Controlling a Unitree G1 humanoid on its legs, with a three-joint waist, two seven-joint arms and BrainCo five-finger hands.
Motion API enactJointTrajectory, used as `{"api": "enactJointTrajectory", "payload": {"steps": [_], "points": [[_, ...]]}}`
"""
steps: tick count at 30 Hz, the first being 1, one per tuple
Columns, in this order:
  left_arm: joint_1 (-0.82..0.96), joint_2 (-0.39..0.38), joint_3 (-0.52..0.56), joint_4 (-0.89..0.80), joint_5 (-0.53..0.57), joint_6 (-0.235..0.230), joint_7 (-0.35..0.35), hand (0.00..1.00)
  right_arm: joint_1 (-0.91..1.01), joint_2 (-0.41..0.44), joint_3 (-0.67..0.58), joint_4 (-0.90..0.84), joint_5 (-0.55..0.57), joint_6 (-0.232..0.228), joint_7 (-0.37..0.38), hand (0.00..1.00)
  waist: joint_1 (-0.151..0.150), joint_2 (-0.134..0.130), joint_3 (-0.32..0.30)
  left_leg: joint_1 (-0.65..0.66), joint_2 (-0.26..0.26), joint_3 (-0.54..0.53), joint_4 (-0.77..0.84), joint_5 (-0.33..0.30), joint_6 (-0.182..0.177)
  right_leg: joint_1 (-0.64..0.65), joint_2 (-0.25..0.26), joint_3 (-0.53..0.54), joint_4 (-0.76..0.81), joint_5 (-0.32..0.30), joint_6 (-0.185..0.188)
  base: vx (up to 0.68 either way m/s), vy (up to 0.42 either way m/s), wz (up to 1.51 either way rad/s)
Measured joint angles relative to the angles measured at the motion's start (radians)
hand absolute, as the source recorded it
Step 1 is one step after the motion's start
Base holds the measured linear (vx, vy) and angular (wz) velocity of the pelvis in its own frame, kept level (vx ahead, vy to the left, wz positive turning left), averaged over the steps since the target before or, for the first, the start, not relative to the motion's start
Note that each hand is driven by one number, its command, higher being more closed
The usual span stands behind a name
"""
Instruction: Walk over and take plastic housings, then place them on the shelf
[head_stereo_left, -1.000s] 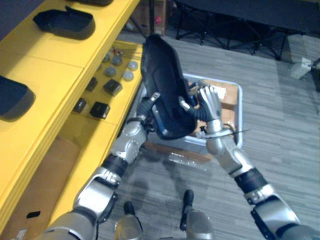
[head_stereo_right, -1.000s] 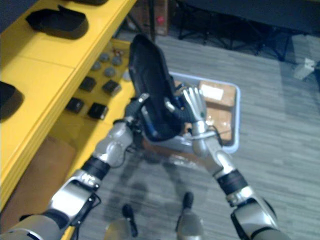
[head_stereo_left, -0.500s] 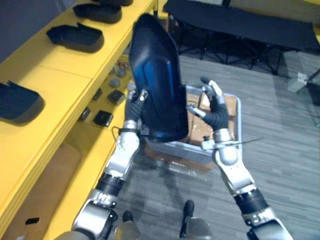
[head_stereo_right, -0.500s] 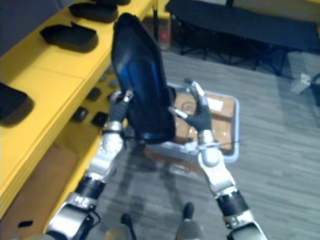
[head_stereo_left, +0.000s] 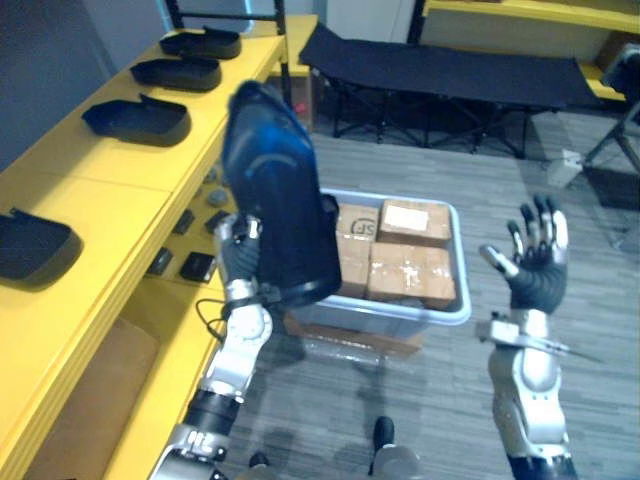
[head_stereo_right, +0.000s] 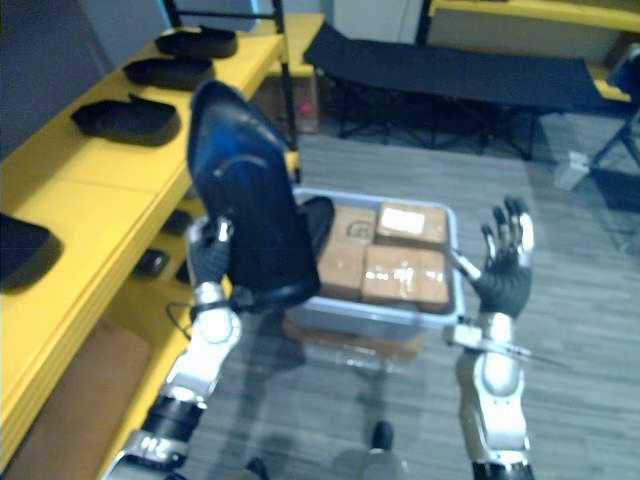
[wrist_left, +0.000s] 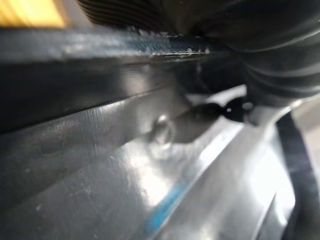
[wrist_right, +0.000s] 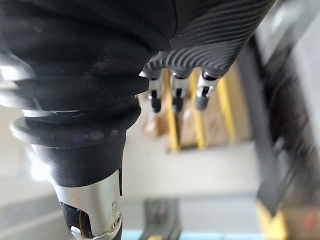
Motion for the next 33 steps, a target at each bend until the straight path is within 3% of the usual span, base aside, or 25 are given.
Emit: {"api": "enactJointTrajectory", "payload": {"steps": [1, 6, 10, 16, 18, 20, 25, 30, 32, 33], "points": [[0.014, -0.008, 0.015, -0.014, -0.002, -0.005, 0.005, 1.0, 0.004, 0.005, -0.014, 0.026, -0.001, 0.0, -0.012, 0.0, -0.003, 0.001, 0.0, 0.0, 0.0, 0.0, 0.0, 0.0, 0.0, 0.0, 0.0, 0.0, 0.0, 0.0, 0.0, 0.0, 0.0, 0.0], [0.191, -0.059, 0.084, -0.192, -0.085, -0.116, 0.027, 1.0, 0.059, 0.061, -0.073, 0.117, 0.025, 0.0, 0.012, 0.0, -0.005, 0.005, -0.002, 0.002, -0.001, -0.022, -0.001, -0.001, 0.0, 0.021, -0.003, -0.024, -0.001, -0.006, 0.006, 0.01, 0.005, 0.13], [0.321, -0.099, 0.159, -0.343, -0.09, -0.157, 0.02, 1.0, 0.059, 0.068, -0.044, 0.114, -0.009, 0.0, 0.102, 0.0, 0.033, 0.016, -0.009, 0.004, -0.004, -0.079, -0.001, -0.001, 0.0, 0.067, -0.009, -0.082, -0.001, -0.022, 0.011, -0.02, 0.005, 0.4], [0.481, -0.098, 0.369, -0.538, -0.089, -0.165, 0.021, 1.0, -0.083, 0.062, 0.146, 0.117, -0.029, 0.002, 0.17, 0.0, 0.139, 0.047, -0.027, -0.005, -0.015, -0.209, -0.01, 0.007, -0.002, 0.153, -0.014, -0.22, -0.005, -0.058, 0.023, 0.0, -0.004, 0.63], [0.521, -0.101, 0.411, -0.577, -0.088, -0.17, 0.017, 1.0, -0.148, 0.064, 0.233, 0.12, -0.032, 0.011, 0.166, 0.0, 0.178, 0.047, -0.036, -0.022, -0.017, -0.253, -0.012, 0.018, -0.006, 0.165, -0.01, -0.266, -0.006, -0.061, 0.023, 0.02, -0.015, 0.61], [0.574, -0.124, 0.453, -0.622, -0.087, -0.175, 0.011, 1.0, -0.245, 0.087, 0.326, 0.17, -0.068, 0.039, 0.155, 0.0, 0.238, 0.043, -0.038, -0.044, -0.018, -0.297, -0.011, 0.026, -0.006, 0.182, -0.004, -0.306, -0.007, -0.066, 0.022, 0.06, -0.02, 0.57], [0.664, -0.178, 0.517, -0.631, -0.099, -0.179, -0.024, 1.0, -0.346, 0.145, 0.415, 0.269, -0.144, 0.092, 0.138, 0.0, 0.319, 0.033, -0.04, -0.052, -0.037, -0.349, -0.007, 0.026, -0.004, 0.213, -0.013, -0.364, -0.007, -0.077, 0.029, 0.04, 0.009, 0.39], [0.715, -0.209, 0.563, -0.63, -0.211, -0.193, -0.064, 1.0, -0.319, 0.14, 0.423, 0.27, -0.172, 0.11, 0.154, 0.0, 0.315, 0.003, -0.043, -0.09, -0.071, -0.405, 0.031, 0.012, 0.017, 0.267, -0.032, -0.469, -0.006, -0.091, 0.044, 0.03, 0.018, 0.46], [0.693, -0.206, 0.56, -0.63, -0.262, -0.204, -0.133, 1.0, -0.266, 0.124, 0.393, 0.267, -0.198, 0.112, 0.156, 0.0, 0.305, -0.006, -0.04, -0.141, -0.083, -0.41, 0.069, 0.006, 0.033, 0.306, -0.035, -0.57, -0.005, -0.099, 0.055, 0.0, 0.01, 1.2], [0.692, -0.207, 0.559, -0.63, -0.292, -0.221, -0.17, 1.0, -0.234, 0.112, 0.379, 0.266, -0.22, 0.112, 0.153, 0.0, 0.304, -0.006, -0.039, -0.156, -0.071, -0.361, 0.073, 0.018, 0.043, 0.319, -0.043, -0.609, 0.012, -0.111, 0.065, 0.01, 0.035, 1.28]]}}
